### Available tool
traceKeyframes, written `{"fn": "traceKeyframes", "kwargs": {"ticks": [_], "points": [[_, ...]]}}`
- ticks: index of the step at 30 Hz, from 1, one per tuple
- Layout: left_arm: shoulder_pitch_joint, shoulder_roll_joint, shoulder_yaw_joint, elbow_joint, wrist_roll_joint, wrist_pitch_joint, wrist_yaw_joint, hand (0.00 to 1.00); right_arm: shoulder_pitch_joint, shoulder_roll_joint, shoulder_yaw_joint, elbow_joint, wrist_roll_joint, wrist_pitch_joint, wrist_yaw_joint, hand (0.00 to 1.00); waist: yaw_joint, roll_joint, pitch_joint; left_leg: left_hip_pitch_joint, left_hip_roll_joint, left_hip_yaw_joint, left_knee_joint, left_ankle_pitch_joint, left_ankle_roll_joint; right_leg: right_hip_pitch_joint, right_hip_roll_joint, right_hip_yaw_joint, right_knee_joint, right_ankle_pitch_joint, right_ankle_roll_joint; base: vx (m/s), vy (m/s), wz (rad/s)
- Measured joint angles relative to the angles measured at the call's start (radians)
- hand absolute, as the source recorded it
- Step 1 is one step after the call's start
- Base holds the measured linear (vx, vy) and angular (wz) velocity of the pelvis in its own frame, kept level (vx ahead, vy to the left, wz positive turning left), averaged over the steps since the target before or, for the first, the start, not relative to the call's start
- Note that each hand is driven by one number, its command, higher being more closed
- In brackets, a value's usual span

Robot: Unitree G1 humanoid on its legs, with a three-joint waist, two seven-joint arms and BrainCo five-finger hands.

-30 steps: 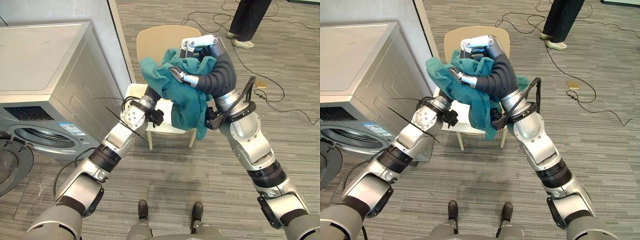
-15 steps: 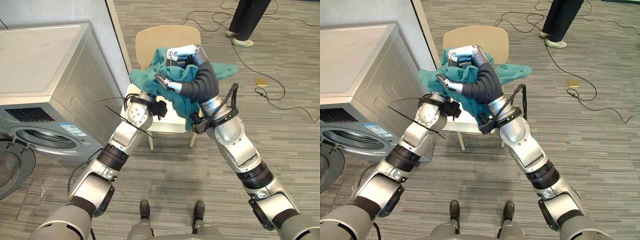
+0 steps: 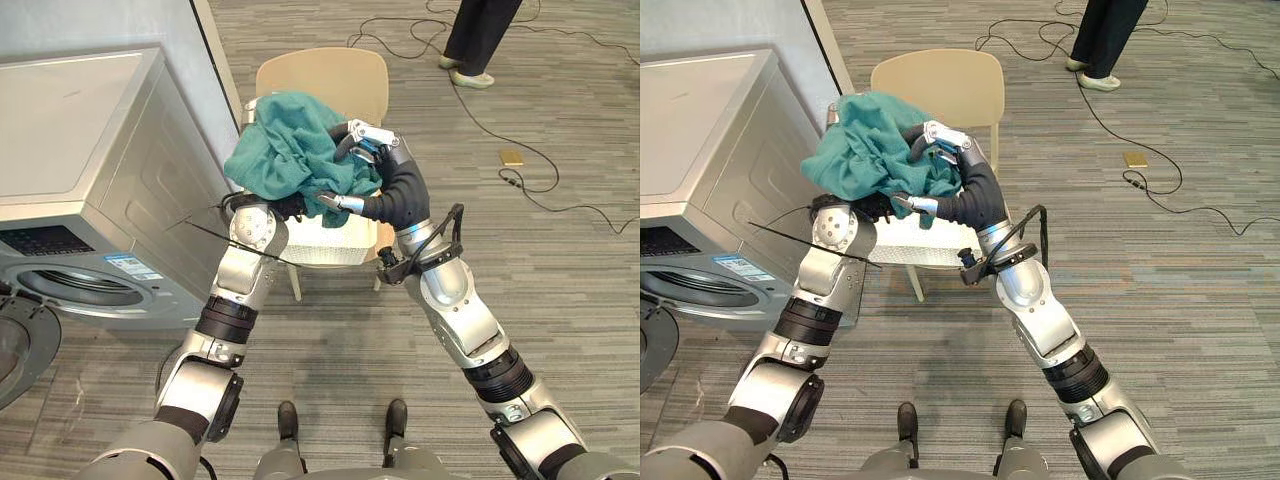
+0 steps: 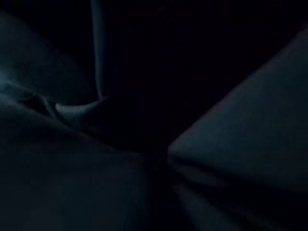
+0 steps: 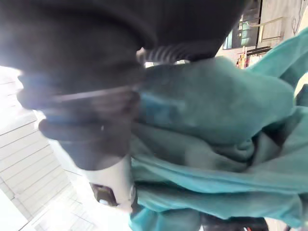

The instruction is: Pick up the laundry basket with both hands and put the clothes into the washing machine.

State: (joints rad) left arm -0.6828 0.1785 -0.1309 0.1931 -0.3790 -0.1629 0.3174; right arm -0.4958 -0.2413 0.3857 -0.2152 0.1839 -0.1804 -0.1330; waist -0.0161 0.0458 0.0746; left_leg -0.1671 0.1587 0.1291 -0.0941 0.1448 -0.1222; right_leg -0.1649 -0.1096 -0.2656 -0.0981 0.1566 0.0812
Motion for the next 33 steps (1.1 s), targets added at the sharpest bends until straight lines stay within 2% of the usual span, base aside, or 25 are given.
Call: {"fn": "traceKeyframes", "kwargs": {"ticks": [6, 10, 14, 16, 21, 24, 25, 26, 27, 28, 29, 30, 31, 33], "points": [[0.1, -0.014, 0.032, -0.036, 0.04, 0.001, 0.011, 1.0, 0.048, 0.041, -0.072, 0.0, -0.024, 0.01, -0.003, 0.0, 0.003, 0.0, 0.0, 0.01, 0.001, 0.009, 0.0, -0.008, 0.002, 0.005, 0.0, 0.008, 0.0, -0.004, 0.005, 0.01, 0.014, -0.03], [0.154, -0.03, 0.1, -0.041, 0.073, 0.002, 0.007, 1.0, 0.094, 0.04, -0.143, -0.001, -0.03, 0.016, 0.003, 0.0, 0.002, 0.0, 0.0, 0.04, 0.001, 0.008, 0.0, -0.012, -0.001, 0.037, 0.001, 0.006, 0.0, -0.005, 0.005, 0.01, 0.005, 0.01], [0.235, -0.029, 0.189, -0.126, 0.088, 0.001, -0.013, 1.0, 0.128, 0.039, -0.276, -0.007, -0.04, 0.016, 0.0, 0.0, 0.002, -0.001, -0.001, 0.05, 0.001, 0.008, 0.0, -0.017, 0.0, 0.048, 0.001, 0.006, 0.0, -0.01, 0.01, 0.0, 0.0, 0.0], [0.326, -0.028, 0.258, -0.186, 0.095, 0.0, -0.015, 1.0, 0.182, 0.038, -0.379, -0.008, -0.064, 0.022, -0.011, 0.0, 0.004, 0.0, -0.003, 0.072, 0.002, 0.009, 0.0, -0.025, 0.002, 0.07, 0.001, 0.006, 0.0, -0.015, 0.011, 0.0, 0.0, 0.0], [0.511, -0.032, 0.406, -0.312, 0.097, -0.004, -0.032, 1.0, 0.281, 0.037, -0.538, -0.008, -0.123, 0.041, -0.043, 0.0, 0.013, 0.0, -0.024, 0.077, 0.003, 0.007, 0.0, -0.029, 0.002, 0.077, 0.002, 0.005, 0.0, -0.02, 0.016, 0.03, 0.014, 0.02], [0.599, -0.08, 0.451, -0.375, 0.096, -0.011, -0.037, 1.0, 0.341, 0.036, -0.625, 0.002, -0.158, 0.061, -0.048, 0.0, 0.036, 0.0, -0.024, 0.091, 0.005, -0.011, 0.002, -0.028, 0.003, 0.107, 0.004, -0.018, 0.0, -0.023, 0.01, 0.0, 0.007, 0.3], [0.66, -0.122, 0.455, -0.44, 0.089, -0.021, -0.045, 1.0, 0.38, 0.035, -0.668, 0.005, -0.19, 0.084, -0.081, 0.0, 0.045, 0.0, -0.024, 0.063, 0.007, -0.046, 0.033, -0.032, 0.008, 0.113, -0.003, -0.066, 0.048, -0.063, 0.01, -0.06, 0.006, 0.87], [0.692, -0.148, 0.455, -0.479, 0.079, -0.026, -0.054, 1.0, 0.404, 0.035, -0.698, 0.017, -0.225, 0.101, -0.094, 0.0, 0.058, 0.0, -0.024, 0.049, 0.011, -0.054, 0.056, -0.049, 0.034, 0.107, -0.008, -0.092, 0.093, -0.097, 0.007, -0.09, -0.001, 1.05], [0.731, -0.17, 0.455, -0.512, 0.075, -0.042, -0.054, 1.0, 0.421, 0.031, -0.723, 0.062, -0.269, 0.124, -0.109, 0.0, 0.063, 0.001, -0.024, 0.019, 0.016, -0.044, 0.097, -0.097, 0.105, 0.103, -0.011, -0.12, 0.135, -0.123, 0.004, -0.07, -0.009, 0.85], [0.75, -0.177, 0.455, -0.522, 0.074, -0.047, -0.054, 1.0, 0.432, 0.03, -0.737, 0.094, -0.288, 0.136, -0.115, 0.0, 0.061, 0.007, -0.022, -0.001, 0.021, -0.018, 0.122, -0.13, 0.162, 0.102, -0.011, -0.122, 0.144, -0.129, -0.003, -0.02, -0.058, 1.42], [0.769, -0.189, 0.459, -0.526, 0.065, -0.053, -0.058, 1.0, 0.472, 0.02, -0.791, 0.193, -0.36, 0.184, -0.126, 0.0, 0.052, -0.039, -0.05, -0.043, 0.039, 0.086, 0.176, -0.22, 0.288, 0.112, -0.014, -0.132, 0.119, -0.139, -0.027, -0.01, -0.01, 1.37], [0.773, -0.197, 0.461, -0.528, 0.062, -0.056, -0.06, 1.0, 0.478, 0.014, -0.813, 0.241, -0.388, 0.202, -0.127, 0.0, 0.056, -0.045, -0.051, -0.068, 0.053, 0.112, 0.227, -0.218, 0.28, 0.109, -0.03, -0.16, 0.11, -0.14, -0.03, 0.0, 0.031, 1.44], [0.798, -0.213, 0.479, -0.528, 0.056, -0.059, -0.077, 1.0, 0.482, -0.003, -0.846, 0.355, -0.469, 0.252, -0.121, 0.0, 0.065, -0.038, -0.048, -0.124, 0.105, 0.145, 0.397, -0.219, 0.276, 0.105, -0.041, -0.205, 0.14, -0.134, -0.035, 0.0, 0.147, 0.71], [0.844, -0.233, 0.489, -0.502, 0.05, -0.058, -0.116, 1.0, 0.522, 0.0, -0.906, 0.516, -0.546, 0.299, -0.091, 0.0, 0.06, -0.039, -0.047, -0.127, 0.151, 0.195, 0.599, -0.222, 0.28, 0.116, -0.079, -0.256, 0.164, -0.134, -0.034, 0.06, 0.176, 0.75]]}}
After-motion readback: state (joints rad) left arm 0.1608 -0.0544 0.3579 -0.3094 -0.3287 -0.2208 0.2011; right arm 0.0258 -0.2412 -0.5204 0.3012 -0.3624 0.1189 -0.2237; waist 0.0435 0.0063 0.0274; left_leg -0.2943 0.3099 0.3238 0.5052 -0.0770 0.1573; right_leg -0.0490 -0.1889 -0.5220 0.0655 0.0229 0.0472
